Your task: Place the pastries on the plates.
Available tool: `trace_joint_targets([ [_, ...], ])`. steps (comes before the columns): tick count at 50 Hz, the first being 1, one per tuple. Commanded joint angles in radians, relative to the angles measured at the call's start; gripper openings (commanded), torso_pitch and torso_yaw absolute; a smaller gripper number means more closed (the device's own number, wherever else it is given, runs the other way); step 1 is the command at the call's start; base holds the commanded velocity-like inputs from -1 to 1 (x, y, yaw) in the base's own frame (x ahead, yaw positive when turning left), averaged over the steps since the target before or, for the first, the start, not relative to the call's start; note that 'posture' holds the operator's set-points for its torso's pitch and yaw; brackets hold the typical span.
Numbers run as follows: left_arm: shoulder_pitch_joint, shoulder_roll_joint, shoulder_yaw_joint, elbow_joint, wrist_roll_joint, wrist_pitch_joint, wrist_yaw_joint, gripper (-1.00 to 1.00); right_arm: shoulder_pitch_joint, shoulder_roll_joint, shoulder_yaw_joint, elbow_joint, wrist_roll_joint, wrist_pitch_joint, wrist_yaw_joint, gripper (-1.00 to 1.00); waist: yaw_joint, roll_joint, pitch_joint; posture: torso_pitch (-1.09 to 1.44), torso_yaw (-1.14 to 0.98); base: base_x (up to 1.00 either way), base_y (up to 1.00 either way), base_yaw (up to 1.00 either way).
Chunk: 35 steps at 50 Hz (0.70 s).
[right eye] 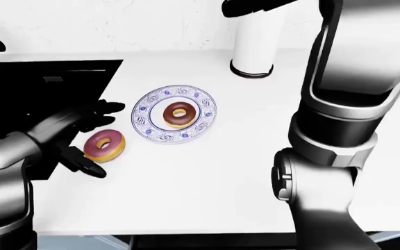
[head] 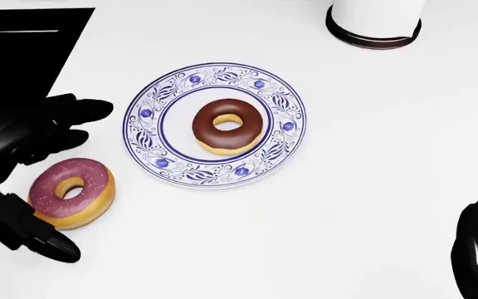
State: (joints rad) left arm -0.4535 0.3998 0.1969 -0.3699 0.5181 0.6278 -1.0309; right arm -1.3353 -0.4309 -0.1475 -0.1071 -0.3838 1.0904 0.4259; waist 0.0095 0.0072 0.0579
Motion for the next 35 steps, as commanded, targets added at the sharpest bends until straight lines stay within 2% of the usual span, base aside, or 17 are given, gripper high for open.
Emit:
trace_joint_targets([
  [1,-0.012,0.005,0.005,-0.024,0.003,-0.015,-0.004,0.55,-0.049,-0.021,-0.009,-0.03,0.031,-0.034,-0.046,1.0,0.0,0.0,-0.028,0.0,0.0,0.0,0.0,0.0],
  [3,-0.01,0.005,0.004,-0.02,0.011,-0.022,-0.006,0.48,-0.056,-0.031,-0.014,-0.03,0.057,-0.04,-0.069,1.0,0.0,0.0,-0.027,0.0,0.0,0.0,0.0,0.0],
  [4,-0.012,0.004,0.004,-0.019,0.013,-0.024,-0.006,0.37,-0.061,-0.034,-0.021,-0.029,0.07,-0.038,-0.084,1.0,0.001,0.0,-0.027,0.0,0.0,0.0,0.0,0.0],
  [9,-0.009,0.0,0.003,-0.022,0.026,-0.032,-0.013,0.33,-0.077,-0.056,-0.016,-0.033,0.118,-0.023,-0.119,1.0,0.0,-0.001,-0.028,0.0,0.0,0.0,0.0,0.0],
  [10,-0.001,-0.003,-0.001,-0.027,0.029,-0.035,-0.016,0.22,-0.075,-0.06,-0.016,-0.027,0.125,-0.032,-0.129,1.0,0.0,-0.001,-0.028,0.0,0.0,0.0,0.0,0.0],
  [12,0.002,-0.007,-0.003,-0.026,0.035,-0.039,-0.015,0.17,-0.072,-0.063,-0.014,-0.026,0.137,-0.031,-0.14,1.0,-0.001,-0.002,-0.028,0.0,0.0,0.0,0.0,0.0],
  [13,0.002,-0.006,-0.003,-0.026,0.039,-0.042,-0.017,0.07,-0.076,-0.066,-0.013,-0.024,0.143,-0.032,-0.145,1.0,-0.001,-0.002,-0.029,0.0,0.0,0.0,0.0,0.0],
  [19,0.007,-0.01,0.0,-0.032,0.053,-0.052,-0.025,-0.16,-0.09,-0.075,-0.005,-0.004,0.165,-0.045,-0.163,1.0,-0.001,-0.001,-0.03,0.0,0.0,0.0,0.0,0.0],
  [21,0.015,-0.013,0.004,-0.035,0.055,-0.057,-0.025,-0.38,-0.092,-0.074,-0.005,-0.001,0.17,-0.047,-0.167,1.0,-0.001,-0.001,-0.03,0.0,0.0,0.0,0.0,0.0],
  [23,0.016,-0.013,0.005,-0.035,0.058,-0.06,-0.024,-0.45,-0.092,-0.076,-0.003,0.001,0.172,-0.049,-0.17,1.0,-0.002,-0.001,-0.03,0.0,0.0,0.0,0.0,0.0],
  [25,0.015,-0.012,0.008,-0.039,0.06,-0.059,-0.027,-0.63,-0.091,-0.078,0.0,0.0,0.174,-0.052,-0.17,1.0,-0.002,-0.001,-0.029,0.0,0.0,0.0,0.0,0.0],
  [26,0.014,-0.012,0.011,-0.042,0.059,-0.058,-0.028,-0.84,-0.091,-0.077,-0.002,-0.001,0.177,-0.058,-0.17,1.0,-0.001,-0.001,-0.029,0.0,0.0,0.0,0.0,0.0],
  [28,0.013,-0.01,0.016,-0.044,0.059,-0.06,-0.026,-1.0,-0.09,-0.076,-0.005,-0.005,0.181,-0.061,-0.174,1.0,0.0,-0.001,-0.028,0.0,0.0,0.0,0.0,0.0],
  [35,-0.061,0.002,0.06,-0.112,0.007,0.041,-0.009,-1.0,-0.068,-0.078,-0.001,-0.023,0.181,-0.06,-0.176,1.0,0.0,-0.003,-0.023,0.0,0.0,0.0,0.0,0.0],
])
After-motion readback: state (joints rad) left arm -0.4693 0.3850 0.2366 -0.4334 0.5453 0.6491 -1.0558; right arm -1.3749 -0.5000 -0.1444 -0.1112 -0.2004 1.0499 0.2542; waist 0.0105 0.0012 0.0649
